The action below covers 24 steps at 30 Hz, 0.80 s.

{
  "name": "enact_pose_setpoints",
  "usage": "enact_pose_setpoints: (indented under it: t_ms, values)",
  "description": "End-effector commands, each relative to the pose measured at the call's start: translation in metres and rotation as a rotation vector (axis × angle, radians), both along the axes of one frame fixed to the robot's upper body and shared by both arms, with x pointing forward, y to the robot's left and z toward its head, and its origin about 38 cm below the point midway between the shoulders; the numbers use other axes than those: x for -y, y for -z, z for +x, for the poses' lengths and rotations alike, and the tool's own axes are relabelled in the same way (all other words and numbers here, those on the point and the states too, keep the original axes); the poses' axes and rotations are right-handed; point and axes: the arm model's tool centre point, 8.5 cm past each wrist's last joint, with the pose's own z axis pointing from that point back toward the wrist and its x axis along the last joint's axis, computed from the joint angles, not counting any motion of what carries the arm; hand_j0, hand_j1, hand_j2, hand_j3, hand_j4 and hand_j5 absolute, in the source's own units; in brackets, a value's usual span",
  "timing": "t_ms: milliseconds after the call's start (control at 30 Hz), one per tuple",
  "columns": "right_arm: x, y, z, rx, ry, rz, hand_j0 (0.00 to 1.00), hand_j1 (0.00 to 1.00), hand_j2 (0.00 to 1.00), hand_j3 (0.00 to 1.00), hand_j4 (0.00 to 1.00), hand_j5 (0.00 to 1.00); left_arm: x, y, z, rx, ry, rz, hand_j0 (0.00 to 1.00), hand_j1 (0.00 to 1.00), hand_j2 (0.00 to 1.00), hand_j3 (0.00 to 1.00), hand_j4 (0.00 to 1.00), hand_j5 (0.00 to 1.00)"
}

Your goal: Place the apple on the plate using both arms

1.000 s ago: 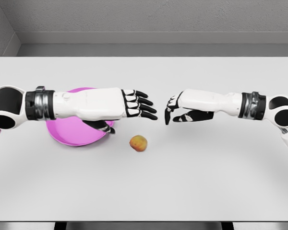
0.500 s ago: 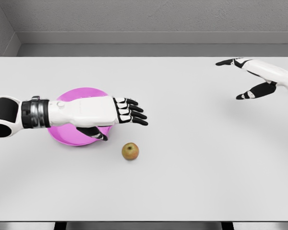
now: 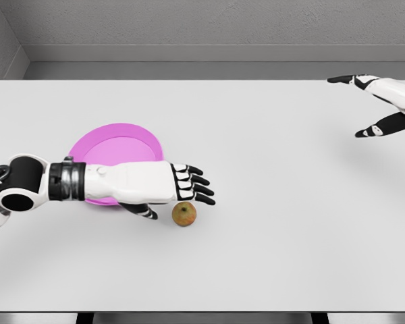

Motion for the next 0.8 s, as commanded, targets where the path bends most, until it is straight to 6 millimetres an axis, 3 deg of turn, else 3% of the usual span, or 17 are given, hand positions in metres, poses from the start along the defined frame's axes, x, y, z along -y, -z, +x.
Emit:
enact_pose_setpoints:
  t_ms: [0, 367, 467, 767]
  values:
    - [0.001, -0.002, 0.000, 0.002, 0.004, 0.006, 1.00, 1.00, 1.00, 1.00, 1.00, 1.00, 0.001, 0.001, 0.000, -0.004, -0.001, -0.002, 1.00, 1.00, 1.00, 1.00, 1.00, 1.00]
    - [0.000, 0.000, -0.001, -0.002, -0.001, 0.006, 1.00, 1.00, 1.00, 1.00, 1.00, 1.00, 0.006, 0.006, -0.001, 0.034, 0.017, 0.032, 0.96, 0.96, 0.96, 0.96, 0.96, 0.96]
    - [0.001, 0.005, -0.003, -0.015, 0.002, 0.002, 1.00, 1.00, 1.00, 1.00, 1.00, 1.00, 0.017, 0.011, -0.002, 0.060, 0.037, 0.041, 0.96, 0.96, 0.96, 0.96, 0.96, 0.96]
    - [0.007, 0.002, -0.006, -0.015, 0.008, -0.020, 1.00, 1.00, 1.00, 1.00, 1.00, 1.00, 0.010, 0.028, -0.002, 0.056, 0.019, 0.084, 0.95, 0.95, 0.95, 0.95, 0.95, 0.95]
